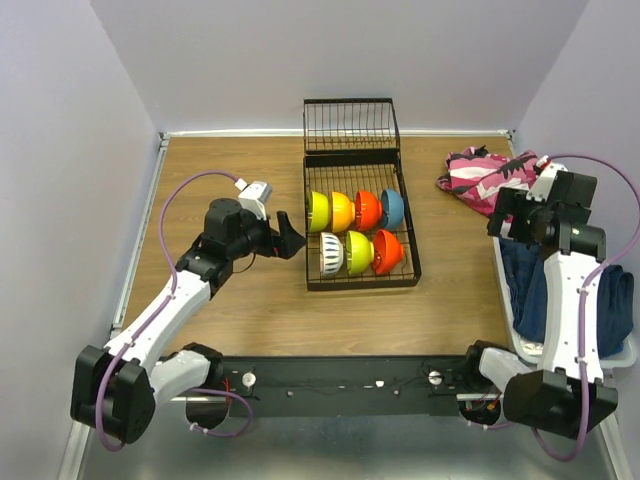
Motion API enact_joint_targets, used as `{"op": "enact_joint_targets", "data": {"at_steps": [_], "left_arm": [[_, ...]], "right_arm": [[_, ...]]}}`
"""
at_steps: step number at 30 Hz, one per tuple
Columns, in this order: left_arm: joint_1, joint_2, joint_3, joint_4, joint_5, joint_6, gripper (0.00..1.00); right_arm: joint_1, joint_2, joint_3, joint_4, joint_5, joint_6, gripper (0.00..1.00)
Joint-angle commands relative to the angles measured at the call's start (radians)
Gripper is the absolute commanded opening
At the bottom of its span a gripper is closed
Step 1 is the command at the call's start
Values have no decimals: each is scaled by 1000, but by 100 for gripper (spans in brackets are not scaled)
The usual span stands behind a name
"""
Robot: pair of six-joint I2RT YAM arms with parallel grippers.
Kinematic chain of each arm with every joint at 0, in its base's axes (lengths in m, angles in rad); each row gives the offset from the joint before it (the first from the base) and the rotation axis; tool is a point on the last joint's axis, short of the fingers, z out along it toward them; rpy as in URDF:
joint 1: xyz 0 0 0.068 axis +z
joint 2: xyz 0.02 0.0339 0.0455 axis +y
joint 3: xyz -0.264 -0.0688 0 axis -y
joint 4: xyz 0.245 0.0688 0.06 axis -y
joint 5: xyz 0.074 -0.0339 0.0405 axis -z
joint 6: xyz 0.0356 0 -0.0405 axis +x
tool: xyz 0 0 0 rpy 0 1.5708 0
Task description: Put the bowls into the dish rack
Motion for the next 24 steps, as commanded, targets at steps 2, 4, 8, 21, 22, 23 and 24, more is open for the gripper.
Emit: {"op": "enact_joint_targets", "data": {"at_steps": [2,4,8,21,22,23,24], "left_arm": [[6,-20,80,-142,-88,342,99],[6,-13,105,-174,-191,466,99],[11,8,156,-217,-337,583,99],[135,117,424,-629,-438,772,99],[142,134,441,-678,-484,795,99],[147,140,482,-707,-489,813,99],[155,145,504,-734,-487,831,99]], "right_arm": [[-6,-76,6,-47,-60,-6,100],[-5,-100,15,-73,-83,-4,100],[-5,-104,52,-116,-97,26,100],[-5,-76,66,-116,-6,-4,100],[-5,-108,58,-113,-16,-15,100],[18,-116,51,-116,-11,-22,100],[46,-120,50,-125,28,-16,100]]}}
